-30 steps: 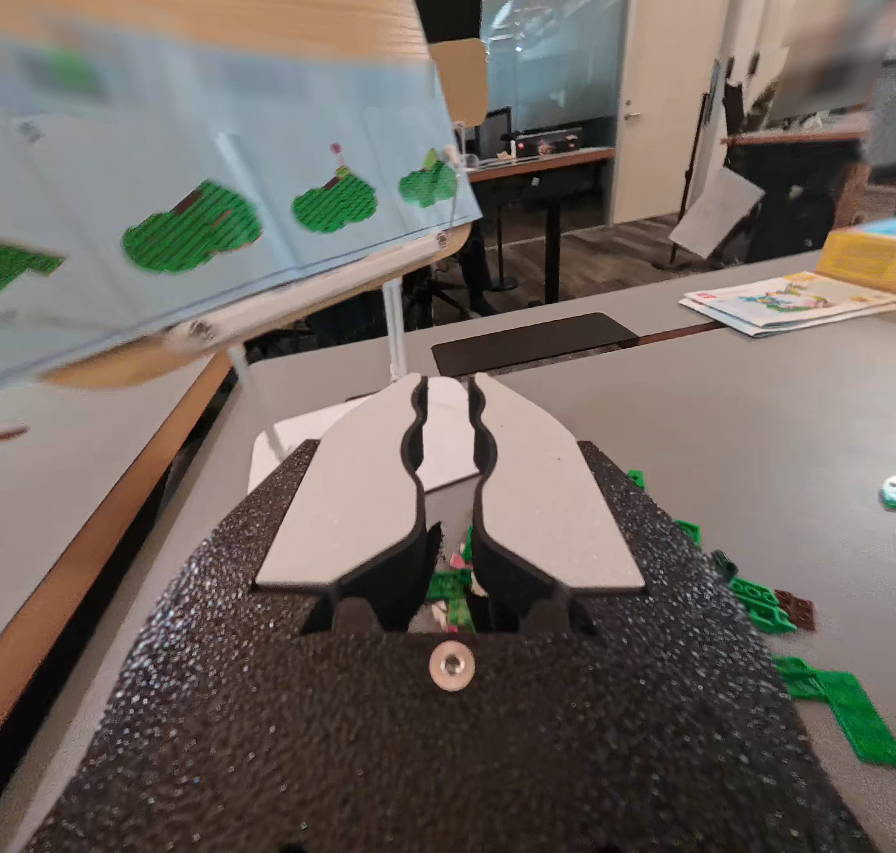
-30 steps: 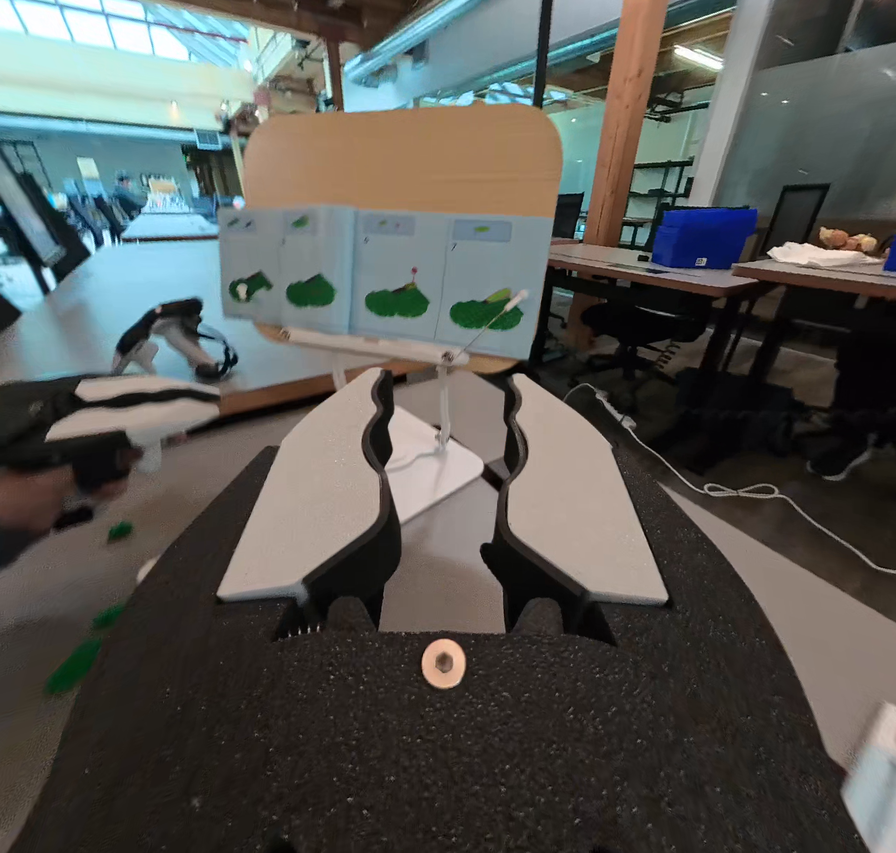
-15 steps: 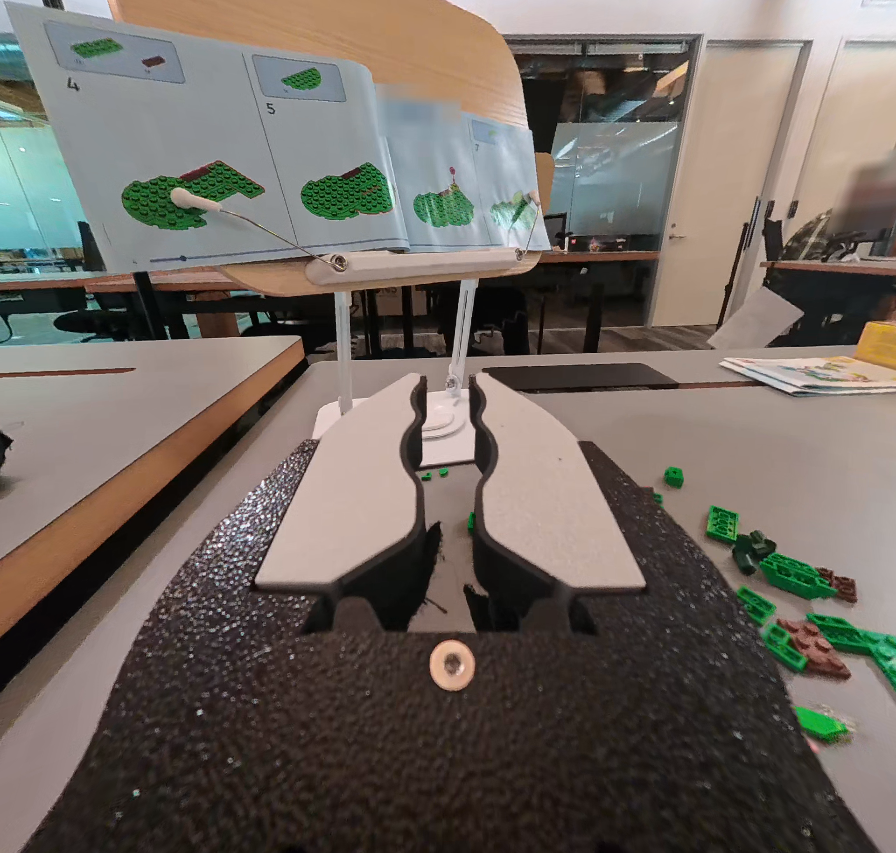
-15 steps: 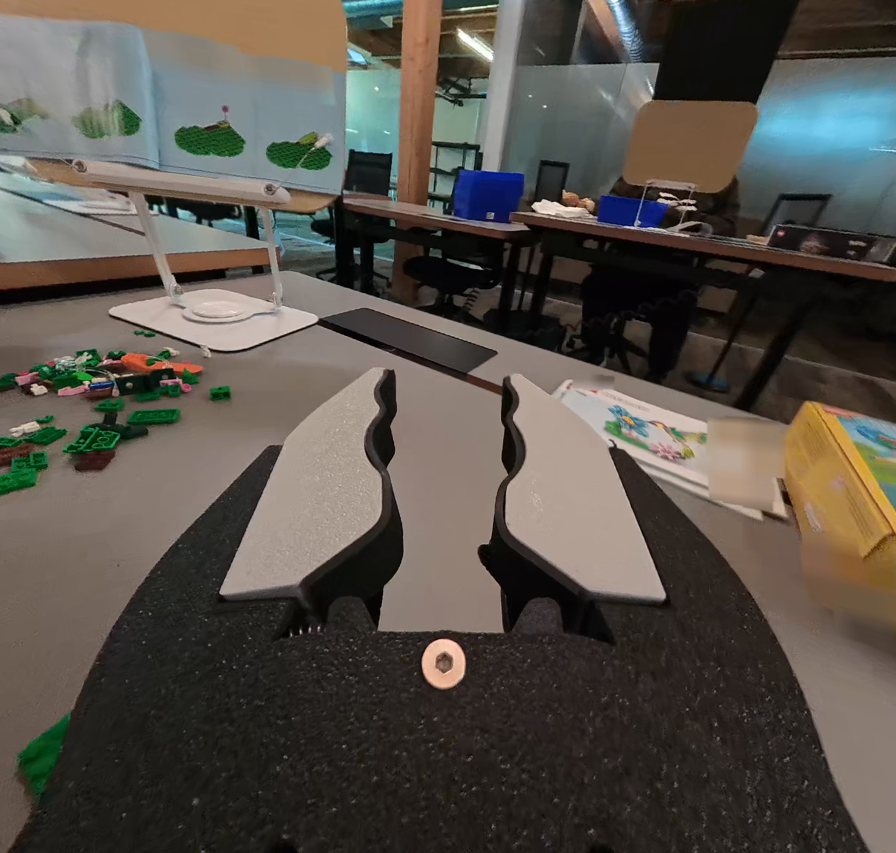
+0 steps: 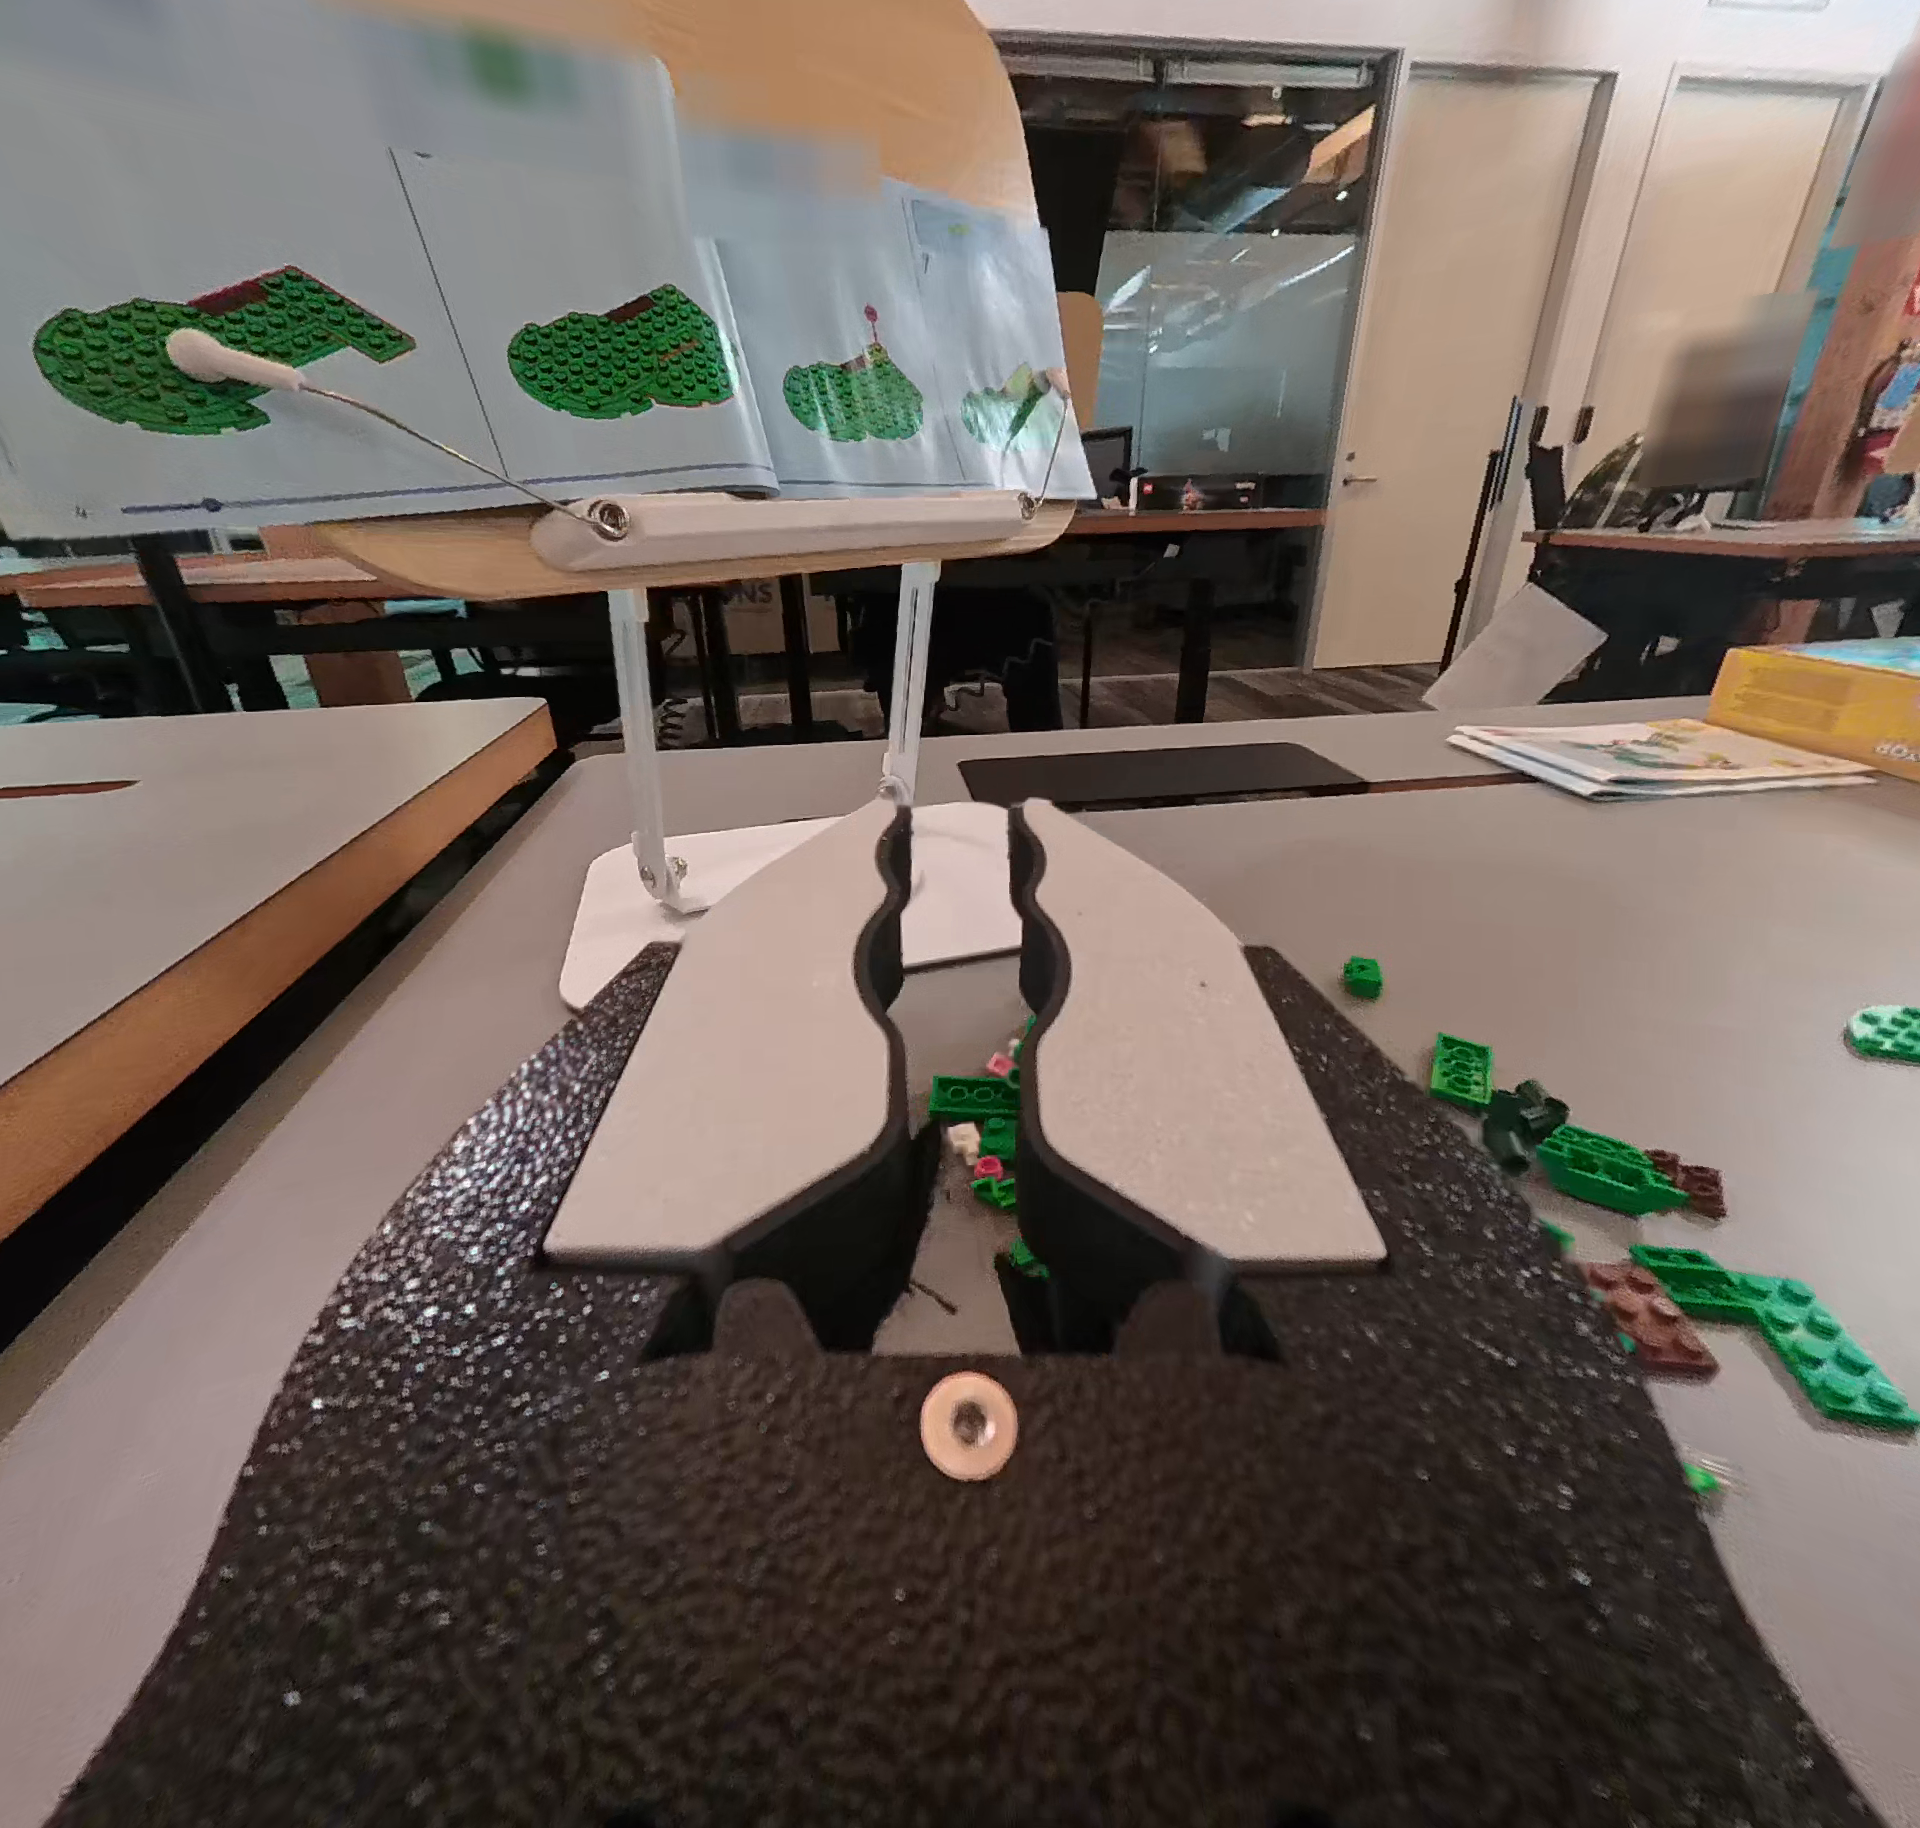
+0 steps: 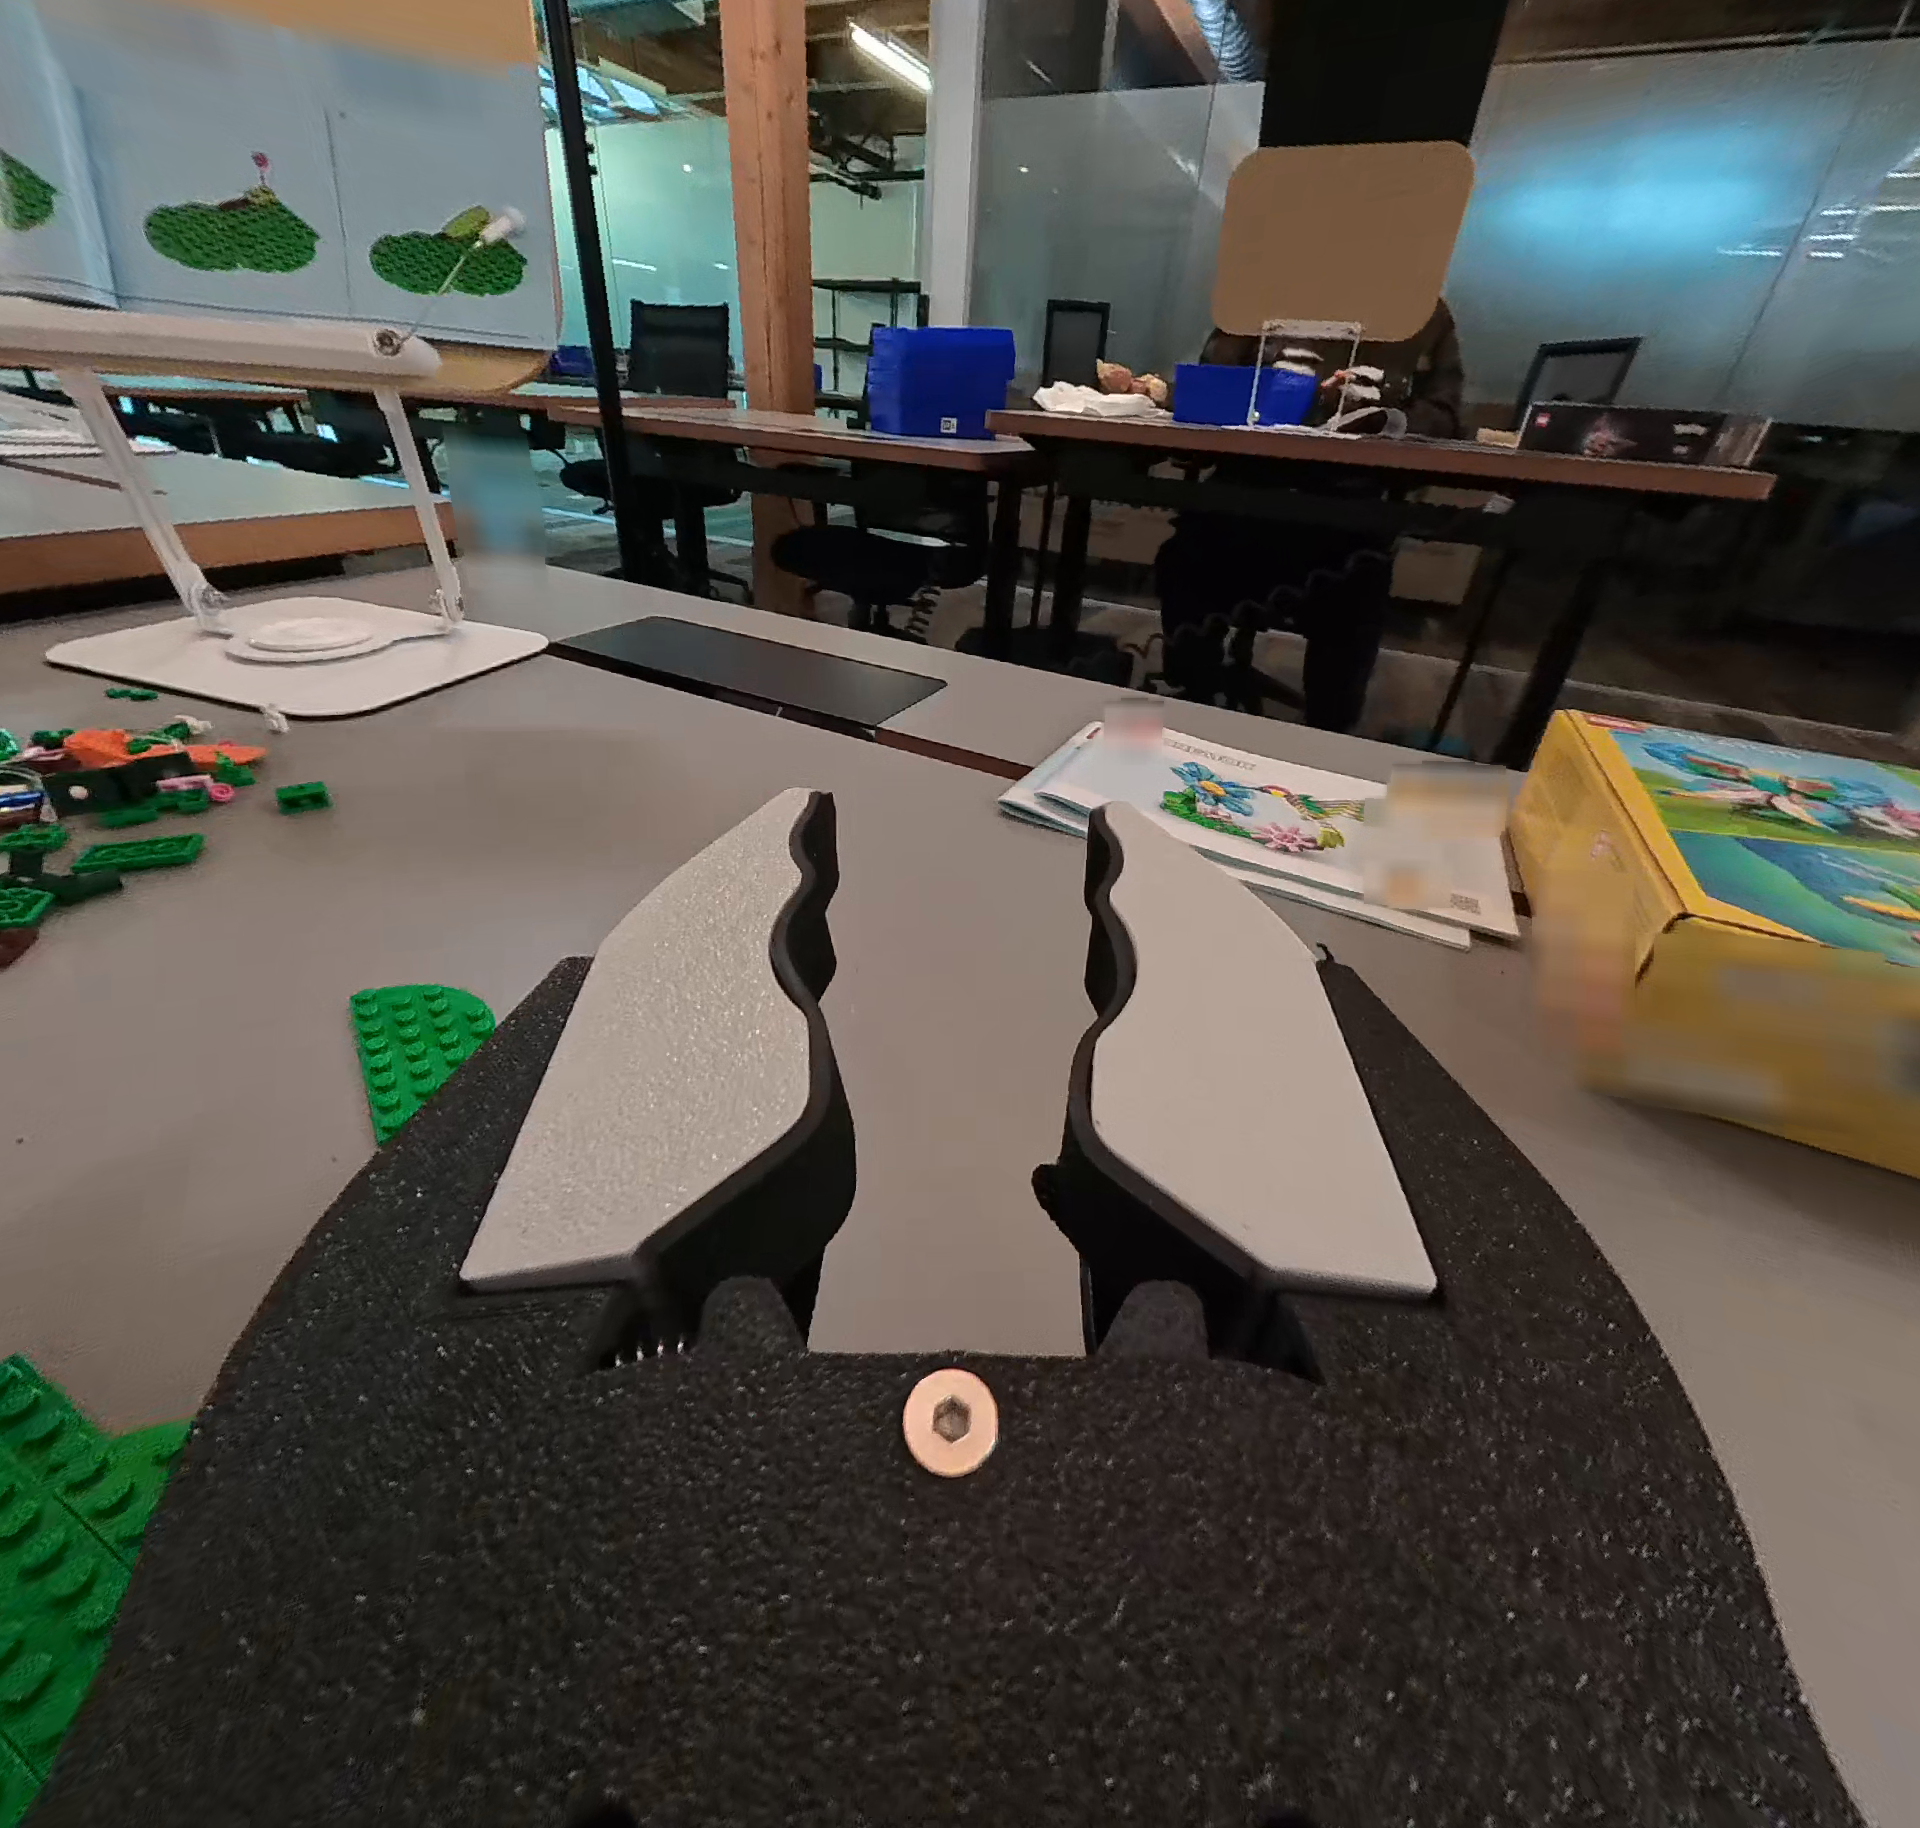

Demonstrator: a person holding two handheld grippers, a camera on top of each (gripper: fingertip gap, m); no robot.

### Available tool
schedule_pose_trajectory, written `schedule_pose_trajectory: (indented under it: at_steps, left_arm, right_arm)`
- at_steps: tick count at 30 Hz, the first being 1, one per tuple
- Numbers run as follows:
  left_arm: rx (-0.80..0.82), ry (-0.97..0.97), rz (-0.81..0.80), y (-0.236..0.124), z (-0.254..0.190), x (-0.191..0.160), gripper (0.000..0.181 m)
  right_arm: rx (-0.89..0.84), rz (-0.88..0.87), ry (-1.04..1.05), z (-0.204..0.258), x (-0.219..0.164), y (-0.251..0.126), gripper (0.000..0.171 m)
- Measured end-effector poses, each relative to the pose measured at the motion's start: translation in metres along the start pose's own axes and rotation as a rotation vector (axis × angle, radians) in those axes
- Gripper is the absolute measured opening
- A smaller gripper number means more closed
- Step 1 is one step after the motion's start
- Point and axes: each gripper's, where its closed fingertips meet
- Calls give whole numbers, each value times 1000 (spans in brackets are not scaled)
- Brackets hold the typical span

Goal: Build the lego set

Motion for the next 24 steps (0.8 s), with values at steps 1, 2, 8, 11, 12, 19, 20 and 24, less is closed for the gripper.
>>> schedule_pose_trajectory:
  at_steps: [1,2,8,11,12,19,20,24]
  left_arm:
    - [4,-4,10,1,1,-3,17]
    - [3,-19,16,1,2,-5,18]
    - [-2,-93,20,0,7,-4,24]
    - [3,-95,24,1,8,-6,24]
    - [3,-94,28,1,8,-7,24]
    - [-26,-119,86,6,6,-16,25]
    - [-27,-136,88,6,8,-17,25]
    - [-23,-196,92,6,14,-18,27]
  right_arm:
    - [-4,-4,4,-1,0,0,45]
    - [-3,-7,7,-1,1,-1,45]
    - [30,-12,31,1,1,0,45]
    - [43,-10,36,3,0,1,44]
    - [45,-7,36,3,0,2,44]
    - [58,9,34,5,-2,6,44]
    - [61,12,32,5,-2,7,44]
    - [68,18,27,7,-3,8,43]
Point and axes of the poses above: each gripper's, where its closed fingertips meet, y out along the fingers, x out of its top, z = x × y across the jaws, and after that the axes turned 1 degree about z, right-handed
